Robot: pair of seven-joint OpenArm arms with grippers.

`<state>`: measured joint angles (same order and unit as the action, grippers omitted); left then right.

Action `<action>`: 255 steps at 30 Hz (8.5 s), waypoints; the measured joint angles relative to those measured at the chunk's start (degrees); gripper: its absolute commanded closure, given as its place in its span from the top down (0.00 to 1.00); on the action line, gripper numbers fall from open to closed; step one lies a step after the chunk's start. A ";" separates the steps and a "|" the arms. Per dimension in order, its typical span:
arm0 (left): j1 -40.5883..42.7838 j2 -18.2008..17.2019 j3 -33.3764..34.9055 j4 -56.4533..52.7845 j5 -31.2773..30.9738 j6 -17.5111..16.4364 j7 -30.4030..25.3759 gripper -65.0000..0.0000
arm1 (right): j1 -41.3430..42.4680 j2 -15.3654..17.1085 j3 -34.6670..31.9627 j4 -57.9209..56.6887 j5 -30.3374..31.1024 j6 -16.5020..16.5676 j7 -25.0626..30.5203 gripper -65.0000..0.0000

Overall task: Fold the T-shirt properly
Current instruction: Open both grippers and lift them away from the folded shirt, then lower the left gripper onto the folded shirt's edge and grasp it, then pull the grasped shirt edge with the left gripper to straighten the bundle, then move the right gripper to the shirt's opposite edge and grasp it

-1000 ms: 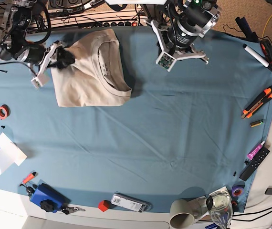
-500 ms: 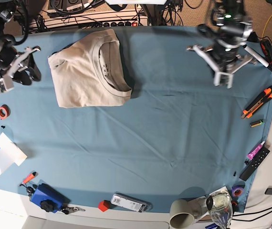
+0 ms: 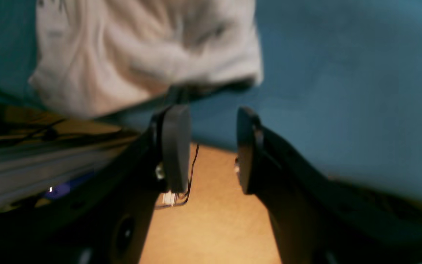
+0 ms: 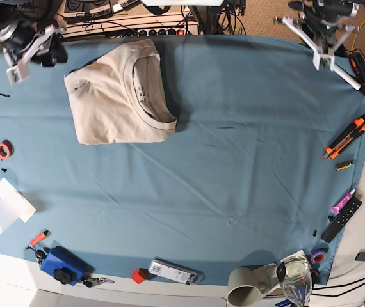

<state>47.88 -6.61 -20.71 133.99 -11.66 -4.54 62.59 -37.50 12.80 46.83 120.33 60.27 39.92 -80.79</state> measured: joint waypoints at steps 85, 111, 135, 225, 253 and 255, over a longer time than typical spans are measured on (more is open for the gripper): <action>-34.60 14.19 26.97 -31.93 -17.11 -0.81 -8.92 0.53 | 10.97 -1.38 0.04 -0.04 -25.79 -3.89 7.32 0.34; -35.23 14.19 37.11 -36.15 -13.38 0.46 -12.81 0.53 | 10.97 -1.38 0.04 -0.04 -25.79 -3.89 6.36 0.34; -37.92 14.16 43.21 -41.24 -17.51 -4.26 -13.33 0.00 | 10.97 -1.38 0.04 -0.04 -25.79 -3.89 6.45 0.34; -41.09 9.92 43.10 -12.68 5.09 -6.38 -2.16 0.41 | 13.05 9.62 0.04 -21.22 1.81 -0.90 -0.33 0.34; -35.52 9.94 43.15 -12.59 4.57 -6.38 -4.17 0.41 | 20.02 11.15 0.04 -21.33 -4.68 0.00 -0.22 0.57; -35.52 9.94 43.15 -12.59 4.57 -6.38 -4.17 0.41 | 20.74 11.93 0.04 -21.35 -0.85 0.00 -0.39 0.57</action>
<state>12.36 3.33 22.44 121.40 -7.09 -10.92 58.41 -16.75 24.73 46.87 98.98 59.42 39.92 -81.19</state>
